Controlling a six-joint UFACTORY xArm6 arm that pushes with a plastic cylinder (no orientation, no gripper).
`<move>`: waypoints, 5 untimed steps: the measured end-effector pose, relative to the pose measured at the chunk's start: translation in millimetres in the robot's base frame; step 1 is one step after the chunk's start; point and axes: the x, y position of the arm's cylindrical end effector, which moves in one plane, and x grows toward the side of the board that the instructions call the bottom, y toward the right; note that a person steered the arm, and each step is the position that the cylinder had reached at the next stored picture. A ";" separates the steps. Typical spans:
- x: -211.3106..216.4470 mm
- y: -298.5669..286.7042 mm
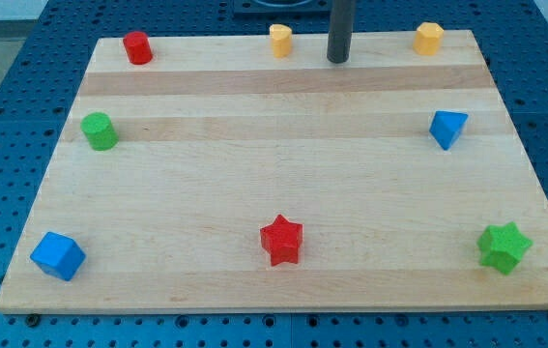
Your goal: Move the yellow heart to the right side of the red circle
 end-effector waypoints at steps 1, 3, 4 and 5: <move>-22.6 -6.2; -25.4 -54.6; -15.6 -60.1; -17.8 -86.6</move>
